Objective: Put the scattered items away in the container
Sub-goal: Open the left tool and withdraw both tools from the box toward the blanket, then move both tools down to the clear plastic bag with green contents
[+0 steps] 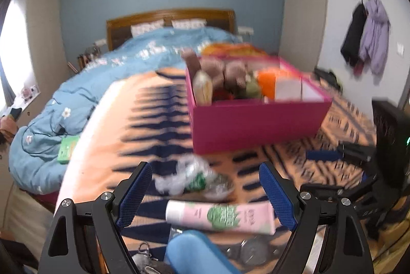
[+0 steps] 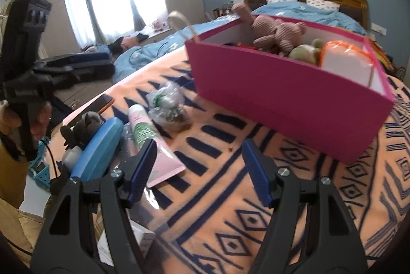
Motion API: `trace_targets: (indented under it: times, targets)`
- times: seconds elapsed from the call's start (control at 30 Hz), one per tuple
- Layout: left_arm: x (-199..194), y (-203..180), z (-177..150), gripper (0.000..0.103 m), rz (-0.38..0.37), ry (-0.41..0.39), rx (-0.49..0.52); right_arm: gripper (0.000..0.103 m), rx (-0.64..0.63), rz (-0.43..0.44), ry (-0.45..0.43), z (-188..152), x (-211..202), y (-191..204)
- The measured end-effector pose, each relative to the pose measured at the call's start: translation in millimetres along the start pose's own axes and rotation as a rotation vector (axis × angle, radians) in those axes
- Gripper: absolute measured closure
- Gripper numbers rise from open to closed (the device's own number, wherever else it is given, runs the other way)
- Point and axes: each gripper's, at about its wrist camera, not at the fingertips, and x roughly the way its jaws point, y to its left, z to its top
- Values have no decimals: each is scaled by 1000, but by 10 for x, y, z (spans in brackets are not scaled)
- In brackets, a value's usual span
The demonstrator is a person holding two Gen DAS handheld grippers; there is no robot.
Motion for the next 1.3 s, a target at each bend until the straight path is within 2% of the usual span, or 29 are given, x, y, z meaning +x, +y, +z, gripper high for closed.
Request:
trace_targets:
  times: [0.2,0.57,0.7,1.17,1.3]
  targets:
    - [374,52,-47,15,-20,90,-4,33,-1,20,34,24,193,44]
    - [747,153,-20,15,-13,199,-25,33,-3,73,86,134,511,81]
    - [820,165,-15,15,-43,223,-32,33,-16,86,97,181,605,121]
    - [1109,182,-10,15,-54,342,-74,33,-19,105,134,298,889,177]
    - [1149,154,-7,15,-53,351,-74,33,-22,110,153,318,964,212]
